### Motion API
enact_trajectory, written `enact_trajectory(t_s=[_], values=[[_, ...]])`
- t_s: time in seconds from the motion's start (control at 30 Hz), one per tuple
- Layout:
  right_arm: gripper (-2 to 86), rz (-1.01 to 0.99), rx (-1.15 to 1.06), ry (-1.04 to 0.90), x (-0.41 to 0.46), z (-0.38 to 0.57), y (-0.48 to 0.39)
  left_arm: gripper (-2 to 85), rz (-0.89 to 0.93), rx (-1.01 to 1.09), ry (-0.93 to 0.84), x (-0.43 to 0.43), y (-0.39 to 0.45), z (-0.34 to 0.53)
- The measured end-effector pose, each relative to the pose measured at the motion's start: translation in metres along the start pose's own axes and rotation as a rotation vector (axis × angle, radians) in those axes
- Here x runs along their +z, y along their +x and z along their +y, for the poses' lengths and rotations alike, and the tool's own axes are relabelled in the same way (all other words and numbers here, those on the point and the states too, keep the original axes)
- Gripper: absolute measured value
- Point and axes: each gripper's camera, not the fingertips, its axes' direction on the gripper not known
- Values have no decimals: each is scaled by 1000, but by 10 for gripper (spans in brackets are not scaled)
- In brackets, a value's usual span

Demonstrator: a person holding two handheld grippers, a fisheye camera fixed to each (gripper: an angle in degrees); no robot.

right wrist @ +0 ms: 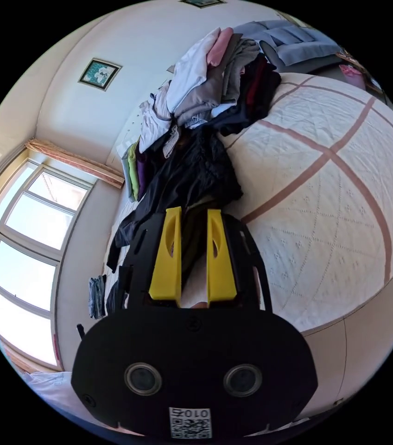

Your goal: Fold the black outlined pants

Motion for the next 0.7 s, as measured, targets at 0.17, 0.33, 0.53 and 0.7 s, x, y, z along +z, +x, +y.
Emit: enact_trajectory(t_s=[0.17,0.33,0.53,0.7], values=[[19,87,-57,38,-34,14,-8,165,-20,-21,4,16,-16,-5],[16,212,-42,96,-96,35,5,161,-43,23,4,14,-32,-16],[21,446,-81,-99,-74,45,19,158,-49,5,-18,29,-53,-29],[48,469,-33,-88,-61,55,25,155,-28,-3,-36,41,-70,-41]])
